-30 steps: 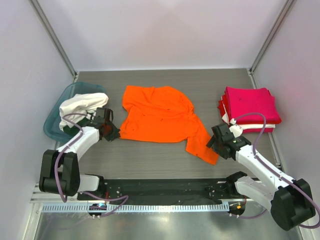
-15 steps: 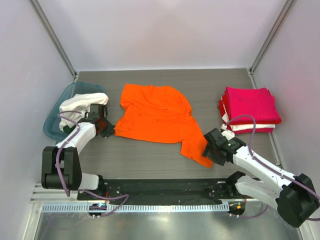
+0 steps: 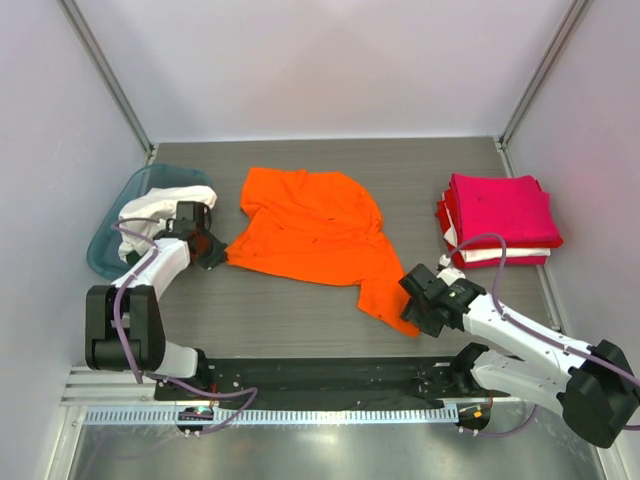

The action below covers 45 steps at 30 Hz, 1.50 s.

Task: Fold and stack the t-shirts
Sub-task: Flatten the tshirt out

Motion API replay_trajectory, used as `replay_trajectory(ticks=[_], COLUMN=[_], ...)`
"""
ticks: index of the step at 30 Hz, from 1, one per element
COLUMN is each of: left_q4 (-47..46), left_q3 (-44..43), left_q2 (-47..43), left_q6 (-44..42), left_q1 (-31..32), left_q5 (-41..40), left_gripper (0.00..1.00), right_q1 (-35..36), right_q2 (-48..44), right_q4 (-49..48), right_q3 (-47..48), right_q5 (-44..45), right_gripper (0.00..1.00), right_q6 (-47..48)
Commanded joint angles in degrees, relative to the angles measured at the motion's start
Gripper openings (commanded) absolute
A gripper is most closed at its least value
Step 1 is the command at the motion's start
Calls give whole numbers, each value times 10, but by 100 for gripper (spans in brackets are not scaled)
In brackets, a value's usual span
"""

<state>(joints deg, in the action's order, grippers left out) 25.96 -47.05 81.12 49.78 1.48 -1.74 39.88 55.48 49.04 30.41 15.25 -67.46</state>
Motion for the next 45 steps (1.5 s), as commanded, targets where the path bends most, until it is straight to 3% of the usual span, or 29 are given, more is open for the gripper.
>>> replay_trajectory(ticks=[1, 21, 30, 38, 45], left_q4=[-21, -35, -30, -30, -25], left_q3=[-16, -14, -13, -6, -7], left_q2=[8, 8, 4, -4, -11], left_q6=[10, 11, 7, 5, 6], left_q1=[-31, -38, -39, -38, -38], left_q5=[13, 33, 31, 30, 37], left_gripper=[0, 0, 0, 0, 0], right_q1=[8, 49, 90, 96, 94], right_q2=[-3, -5, 39, 25, 30], right_q4=[-2, -62, -73, -73, -71], right_q3=[-6, -55, -47, -28, 46], right_q5=[8, -45, -43, -27, 43], right_gripper=[50, 45, 42, 6, 1], right_q6=[-30, -71, -90, -90, -51])
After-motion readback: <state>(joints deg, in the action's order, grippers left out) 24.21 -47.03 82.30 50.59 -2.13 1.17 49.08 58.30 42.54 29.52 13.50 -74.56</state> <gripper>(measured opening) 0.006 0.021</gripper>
